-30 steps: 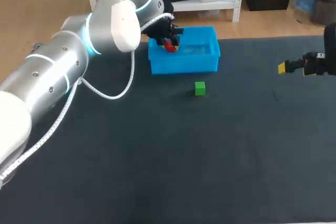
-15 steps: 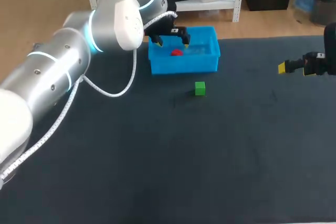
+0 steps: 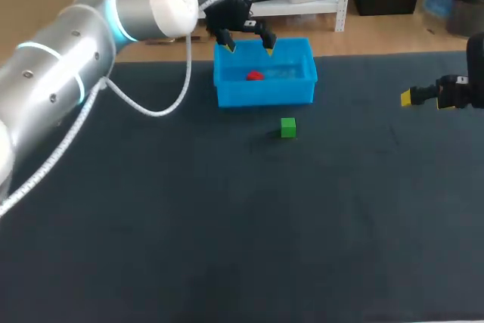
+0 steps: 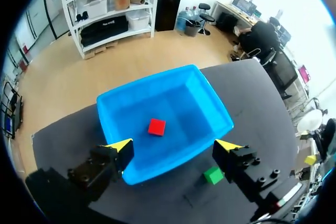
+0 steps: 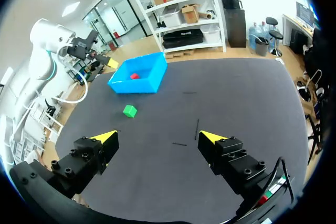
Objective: Use the left arm to pick the red cube and place it into the blue plastic box first, then use the right arm to grasp the green cube and put it into the same blue plastic box after the first action is fully finished.
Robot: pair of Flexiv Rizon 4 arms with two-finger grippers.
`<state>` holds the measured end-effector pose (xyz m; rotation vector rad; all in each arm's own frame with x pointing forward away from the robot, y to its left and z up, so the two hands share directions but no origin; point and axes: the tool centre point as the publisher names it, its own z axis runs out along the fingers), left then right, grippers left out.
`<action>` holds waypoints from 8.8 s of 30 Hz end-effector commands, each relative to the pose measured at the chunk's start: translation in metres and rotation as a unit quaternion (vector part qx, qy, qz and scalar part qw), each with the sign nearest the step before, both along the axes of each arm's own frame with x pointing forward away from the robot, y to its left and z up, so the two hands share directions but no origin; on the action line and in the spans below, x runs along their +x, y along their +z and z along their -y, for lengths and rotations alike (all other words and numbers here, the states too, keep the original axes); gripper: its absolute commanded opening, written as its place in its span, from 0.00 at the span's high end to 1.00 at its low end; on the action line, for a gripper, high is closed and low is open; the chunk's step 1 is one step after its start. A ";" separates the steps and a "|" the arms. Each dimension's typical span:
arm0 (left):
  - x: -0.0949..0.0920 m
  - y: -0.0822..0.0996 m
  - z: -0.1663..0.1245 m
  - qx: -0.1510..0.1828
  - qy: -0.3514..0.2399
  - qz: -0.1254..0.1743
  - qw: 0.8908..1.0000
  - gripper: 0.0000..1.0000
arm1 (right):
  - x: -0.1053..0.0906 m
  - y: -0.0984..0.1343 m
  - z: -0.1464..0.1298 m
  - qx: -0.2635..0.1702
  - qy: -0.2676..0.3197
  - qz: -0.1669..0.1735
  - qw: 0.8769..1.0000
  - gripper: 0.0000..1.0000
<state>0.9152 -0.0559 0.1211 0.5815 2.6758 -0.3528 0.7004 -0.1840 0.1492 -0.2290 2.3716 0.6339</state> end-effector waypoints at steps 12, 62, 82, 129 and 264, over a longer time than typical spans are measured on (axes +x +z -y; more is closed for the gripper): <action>-0.136 0.017 -0.067 -0.041 0.031 0.089 0.995 0.00 | 0.000 0.000 0.000 0.000 0.001 0.000 1.000 0.00; -0.180 -0.001 -0.081 -0.089 -0.033 0.073 0.993 0.00 | 0.002 0.002 -0.001 -0.006 0.004 0.005 1.000 0.00; -0.180 -0.001 -0.081 -0.089 -0.033 0.073 0.993 0.00 | 0.022 -0.015 -0.085 -0.206 -0.022 -0.063 0.976 0.00; -0.180 -0.001 -0.081 -0.089 -0.033 0.073 0.993 0.00 | 0.056 -0.055 -0.179 -0.190 -0.015 -0.174 0.966 0.00; -0.180 -0.001 -0.081 -0.089 -0.033 0.073 0.993 0.00 | 0.054 0.036 -0.182 -0.045 -0.014 0.037 0.998 1.00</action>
